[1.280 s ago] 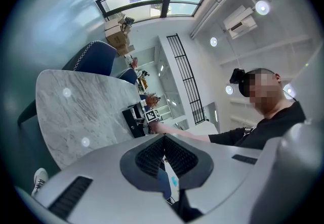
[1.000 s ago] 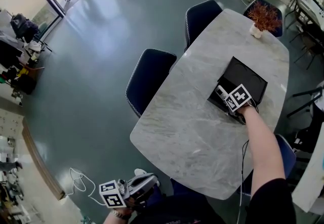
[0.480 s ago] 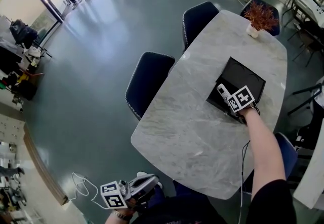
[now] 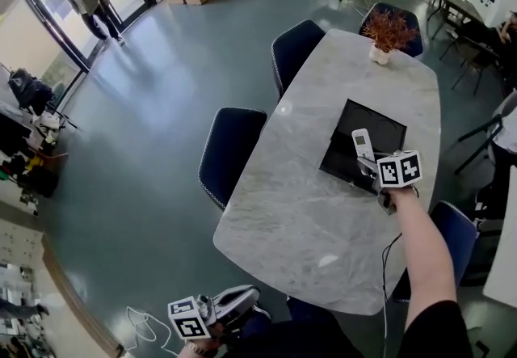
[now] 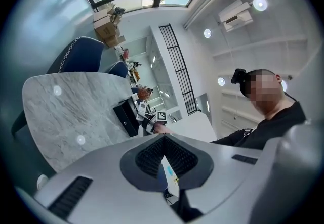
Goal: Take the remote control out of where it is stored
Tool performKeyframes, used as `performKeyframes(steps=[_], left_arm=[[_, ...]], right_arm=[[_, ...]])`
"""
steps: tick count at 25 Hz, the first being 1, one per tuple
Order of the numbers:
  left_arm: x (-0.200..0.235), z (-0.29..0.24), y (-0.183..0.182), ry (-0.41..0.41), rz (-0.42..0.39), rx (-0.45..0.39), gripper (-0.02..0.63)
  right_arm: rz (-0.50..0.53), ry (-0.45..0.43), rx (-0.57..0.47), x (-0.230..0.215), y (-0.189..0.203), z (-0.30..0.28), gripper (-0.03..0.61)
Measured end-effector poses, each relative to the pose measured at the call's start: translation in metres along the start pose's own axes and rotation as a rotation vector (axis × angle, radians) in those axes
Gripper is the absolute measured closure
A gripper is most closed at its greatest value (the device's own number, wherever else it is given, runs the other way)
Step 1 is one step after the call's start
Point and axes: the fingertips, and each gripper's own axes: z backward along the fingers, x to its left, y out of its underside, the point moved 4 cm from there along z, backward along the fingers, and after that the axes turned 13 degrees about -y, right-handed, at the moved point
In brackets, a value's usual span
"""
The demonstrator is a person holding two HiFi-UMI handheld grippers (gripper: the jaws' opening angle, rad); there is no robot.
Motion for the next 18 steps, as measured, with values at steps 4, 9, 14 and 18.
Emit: performKeyframes(steps=[4,9,14,18], left_arm=[[-0.006,0.008,-0.007,0.031,-0.033,0.033,0.607],[-0.009,0.023,-0.013,0.061,-0.062,0.059,0.607],[-0.012,0.040,-0.016,0.117,-0.078,0.090,0.607],[-0.016,0.054,-0.010,0.159,-0.087,0.120,0.607]], right_arm=[[-0.230,-0.148,-0.320,0.028,-0.001,0.035,0.462],[-0.404,-0.242,-0.535,0.074,0.020,0.062,0.462],[-0.467,-0.370,-0.640,0.145,0.046,0.075,0.462],[-0.467,-0.413,-0.650,0.199,0.074,0.082,0.462]])
